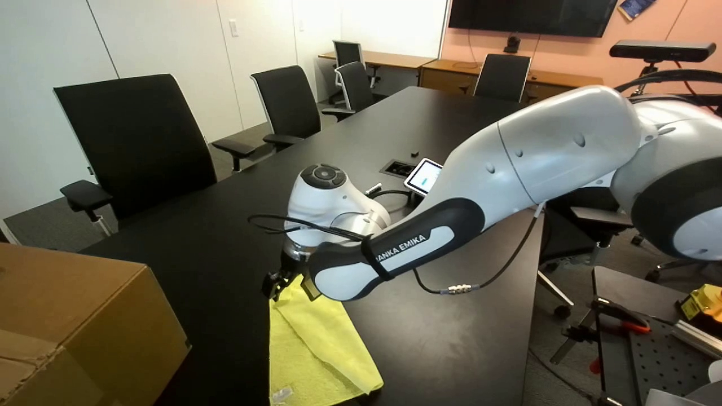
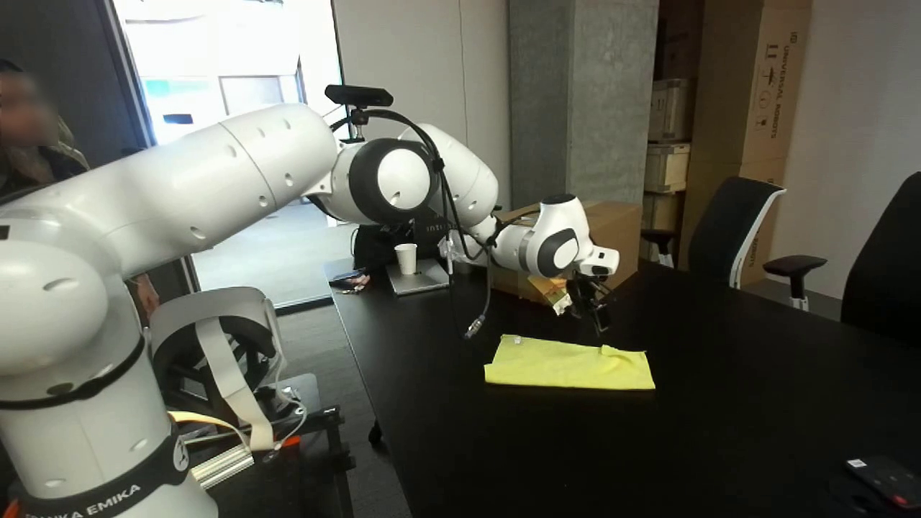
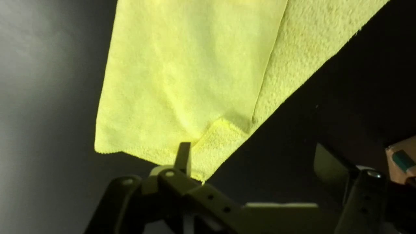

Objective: Fold the cloth in half

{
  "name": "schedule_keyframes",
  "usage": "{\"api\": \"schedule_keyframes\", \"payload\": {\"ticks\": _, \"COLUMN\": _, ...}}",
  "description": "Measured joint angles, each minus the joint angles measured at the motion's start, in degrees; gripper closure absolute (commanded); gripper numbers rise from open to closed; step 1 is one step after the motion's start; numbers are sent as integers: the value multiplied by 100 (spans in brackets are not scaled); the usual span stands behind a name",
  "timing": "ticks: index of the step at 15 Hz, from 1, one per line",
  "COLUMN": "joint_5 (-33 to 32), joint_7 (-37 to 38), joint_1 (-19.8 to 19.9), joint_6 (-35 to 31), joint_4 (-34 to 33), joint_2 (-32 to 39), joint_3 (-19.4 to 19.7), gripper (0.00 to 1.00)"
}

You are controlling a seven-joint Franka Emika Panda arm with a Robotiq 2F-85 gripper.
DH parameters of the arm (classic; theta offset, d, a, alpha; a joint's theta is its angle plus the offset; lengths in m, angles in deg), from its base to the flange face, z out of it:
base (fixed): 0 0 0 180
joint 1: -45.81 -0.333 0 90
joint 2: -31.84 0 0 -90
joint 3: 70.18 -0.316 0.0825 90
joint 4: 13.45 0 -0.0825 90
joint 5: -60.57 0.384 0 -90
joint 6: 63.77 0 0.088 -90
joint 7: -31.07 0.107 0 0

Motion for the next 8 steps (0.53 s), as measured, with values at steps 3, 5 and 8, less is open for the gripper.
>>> {"api": "schedule_keyframes", "payload": {"ticks": 3, "joint_5": 0, "joint_7": -321, "joint_1": -161, "joint_6": 487, "joint_4": 668, "joint_2": -419, "joint_3": -155, "gripper": 0}}
{"api": "schedule_keyframes", "payload": {"ticks": 5, "joint_5": 0, "joint_7": -647, "joint_1": -183, "joint_6": 790, "joint_4": 1196, "joint_2": -773, "joint_3": -349, "gripper": 0}}
{"api": "schedule_keyframes", "payload": {"ticks": 8, "joint_5": -120, "joint_7": -1049, "joint_1": -148, "joint_6": 1325, "joint_4": 1982, "joint_2": -1312, "joint_3": -590, "gripper": 0}}
